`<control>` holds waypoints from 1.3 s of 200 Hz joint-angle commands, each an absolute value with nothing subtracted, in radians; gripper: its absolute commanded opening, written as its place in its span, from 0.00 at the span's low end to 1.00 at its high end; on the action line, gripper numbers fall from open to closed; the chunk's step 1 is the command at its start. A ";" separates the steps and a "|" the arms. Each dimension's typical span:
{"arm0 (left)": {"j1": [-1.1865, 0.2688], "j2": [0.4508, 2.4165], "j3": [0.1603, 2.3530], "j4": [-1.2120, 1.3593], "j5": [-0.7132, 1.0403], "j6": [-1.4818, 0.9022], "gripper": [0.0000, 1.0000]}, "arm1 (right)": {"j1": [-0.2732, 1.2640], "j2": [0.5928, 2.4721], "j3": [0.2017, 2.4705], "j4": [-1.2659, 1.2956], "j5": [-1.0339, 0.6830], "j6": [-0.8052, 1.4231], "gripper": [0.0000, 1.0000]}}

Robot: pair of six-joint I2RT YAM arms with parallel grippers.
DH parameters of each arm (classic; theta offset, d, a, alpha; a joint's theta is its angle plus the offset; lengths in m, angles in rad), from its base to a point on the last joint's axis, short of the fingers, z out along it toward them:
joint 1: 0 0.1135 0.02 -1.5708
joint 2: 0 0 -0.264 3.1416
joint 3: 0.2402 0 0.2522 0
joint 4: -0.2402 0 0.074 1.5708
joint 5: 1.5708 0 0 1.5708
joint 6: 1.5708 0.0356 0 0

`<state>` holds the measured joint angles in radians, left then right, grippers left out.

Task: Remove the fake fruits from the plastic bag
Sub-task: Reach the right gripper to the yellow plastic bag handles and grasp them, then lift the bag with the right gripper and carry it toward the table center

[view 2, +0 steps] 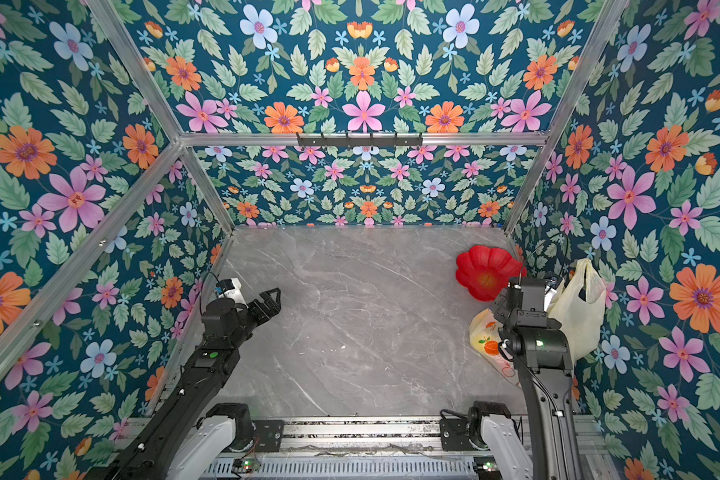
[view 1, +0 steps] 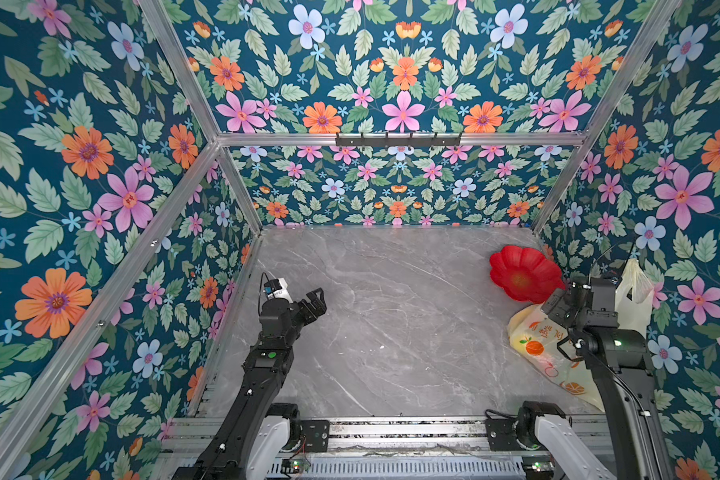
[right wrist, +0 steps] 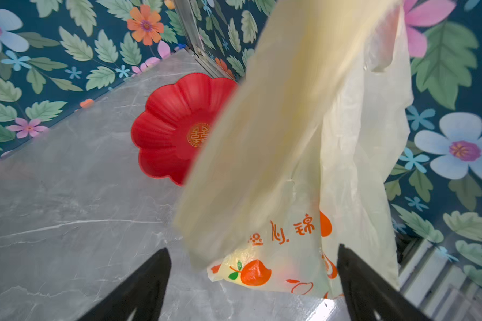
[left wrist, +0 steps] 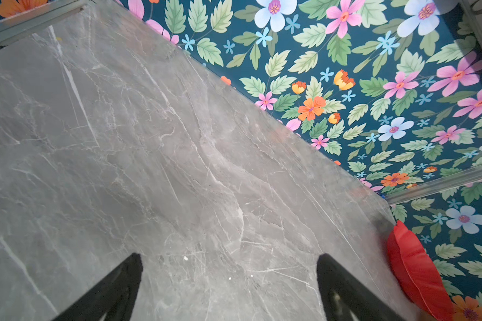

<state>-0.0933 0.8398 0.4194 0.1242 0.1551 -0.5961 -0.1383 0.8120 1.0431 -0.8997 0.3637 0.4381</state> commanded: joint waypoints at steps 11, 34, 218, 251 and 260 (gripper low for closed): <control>-0.093 0.851 0.404 0.181 0.176 -0.588 1.00 | -0.180 0.851 1.015 -0.769 0.242 0.445 0.82; -0.093 0.854 0.402 0.187 0.178 -0.593 1.00 | -0.180 0.890 1.011 -0.745 0.265 0.442 0.73; -0.093 0.857 0.587 -0.056 -0.035 -0.634 1.00 | 0.341 0.960 1.083 -0.768 0.240 0.477 0.00; -0.091 0.831 0.608 -0.100 -0.085 -0.632 1.00 | 0.514 1.091 1.161 -0.724 0.280 0.492 0.00; -0.092 0.818 0.610 -0.112 -0.103 -0.628 1.00 | 0.559 1.137 1.194 -0.713 0.287 0.492 0.00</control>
